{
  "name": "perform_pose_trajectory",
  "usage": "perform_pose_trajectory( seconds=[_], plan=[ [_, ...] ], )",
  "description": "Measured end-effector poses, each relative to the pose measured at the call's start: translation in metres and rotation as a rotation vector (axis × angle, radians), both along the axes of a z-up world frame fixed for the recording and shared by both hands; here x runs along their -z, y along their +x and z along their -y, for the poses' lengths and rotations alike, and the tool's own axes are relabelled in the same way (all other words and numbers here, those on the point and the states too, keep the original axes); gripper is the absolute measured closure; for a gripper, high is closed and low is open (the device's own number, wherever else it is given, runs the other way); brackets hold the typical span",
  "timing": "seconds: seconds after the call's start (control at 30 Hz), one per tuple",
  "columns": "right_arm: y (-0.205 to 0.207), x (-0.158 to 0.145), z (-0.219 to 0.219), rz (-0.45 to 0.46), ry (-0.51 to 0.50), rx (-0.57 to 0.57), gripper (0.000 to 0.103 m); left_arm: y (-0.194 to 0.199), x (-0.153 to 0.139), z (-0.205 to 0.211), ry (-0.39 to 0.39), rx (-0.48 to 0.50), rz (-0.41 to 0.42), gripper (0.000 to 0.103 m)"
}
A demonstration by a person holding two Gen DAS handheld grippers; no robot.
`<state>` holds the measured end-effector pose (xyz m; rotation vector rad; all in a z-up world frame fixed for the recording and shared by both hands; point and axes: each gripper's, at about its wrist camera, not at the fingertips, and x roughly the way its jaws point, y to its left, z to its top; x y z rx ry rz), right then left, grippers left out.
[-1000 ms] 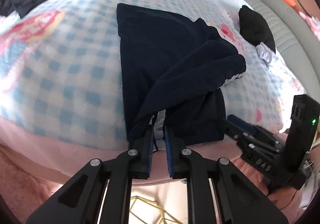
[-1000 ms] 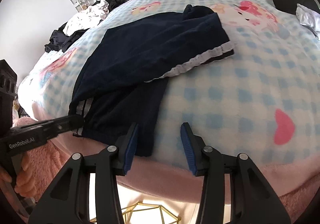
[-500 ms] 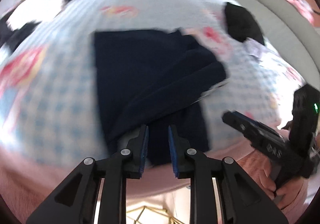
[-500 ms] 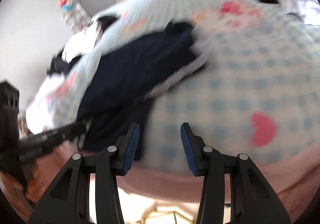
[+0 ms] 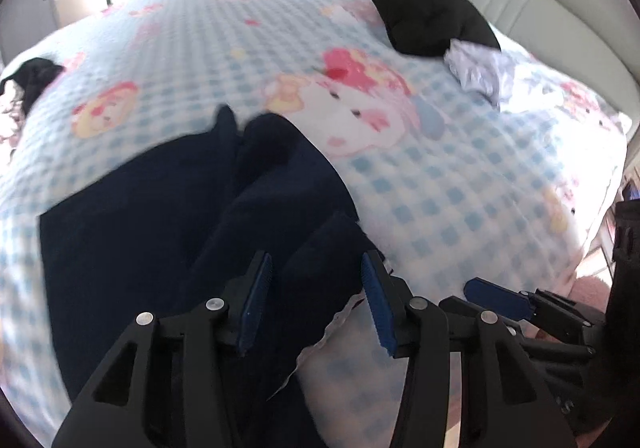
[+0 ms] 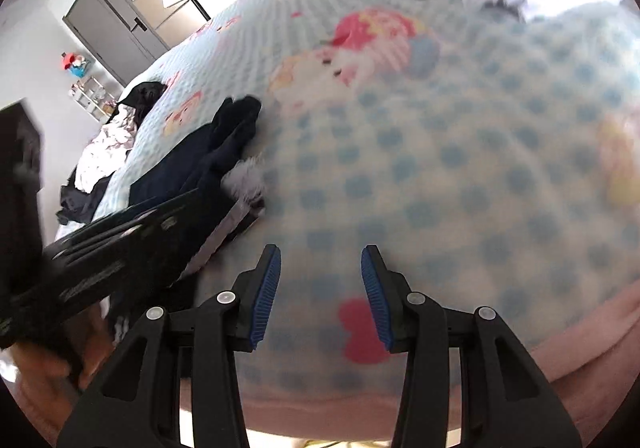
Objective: Fold clothes
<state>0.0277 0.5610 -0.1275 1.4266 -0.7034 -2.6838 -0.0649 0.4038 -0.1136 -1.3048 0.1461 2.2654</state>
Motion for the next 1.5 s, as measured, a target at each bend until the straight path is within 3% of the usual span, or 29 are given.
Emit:
perform_pose_trajectory(
  seconds=[0.03,0.07,0.17,0.33,0.47,0.67,0.9,1.13,1.27,1.37,1.5],
  plan=[
    [-0.001,-0.001,0.002,-0.003,0.009,-0.005,0.06,-0.001,0.003,-0.001,0.0,0.003,0.008,0.075],
    [-0.002,-0.002,0.004,-0.007,0.026,-0.008,0.06,0.001,0.004,0.002,0.003,-0.014,0.007,0.094],
    [-0.007,-0.005,0.01,-0.014,0.054,-0.023,0.06,0.004,-0.006,0.024,0.027,-0.103,-0.038,0.097],
    [-0.023,-0.015,0.02,-0.019,0.03,-0.078,0.06,-0.002,-0.037,0.08,0.11,-0.208,-0.092,0.098],
    [-0.045,-0.03,0.04,-0.046,0.08,-0.149,0.06,-0.027,-0.049,0.13,0.139,-0.285,-0.117,0.098],
    [-0.09,-0.039,0.07,-0.044,0.155,-0.215,0.06,-0.07,-0.005,0.191,0.13,-0.356,-0.005,0.098],
    [-0.129,-0.022,0.079,-0.007,0.203,-0.213,0.06,-0.081,0.007,0.234,0.168,-0.405,-0.004,0.098],
    [-0.18,-0.018,0.102,-0.021,0.226,-0.265,0.06,-0.097,0.018,0.217,0.115,-0.281,0.006,0.097],
    [-0.206,0.004,0.119,0.026,0.31,-0.322,0.06,-0.101,0.017,0.219,0.136,-0.275,-0.01,0.097],
    [-0.218,0.009,0.112,0.016,0.31,-0.292,0.06,-0.105,0.018,0.229,0.147,-0.307,0.001,0.096],
    [-0.222,-0.003,0.09,-0.036,0.24,-0.191,0.06,-0.106,0.021,0.242,0.158,-0.356,0.001,0.079]
  ],
)
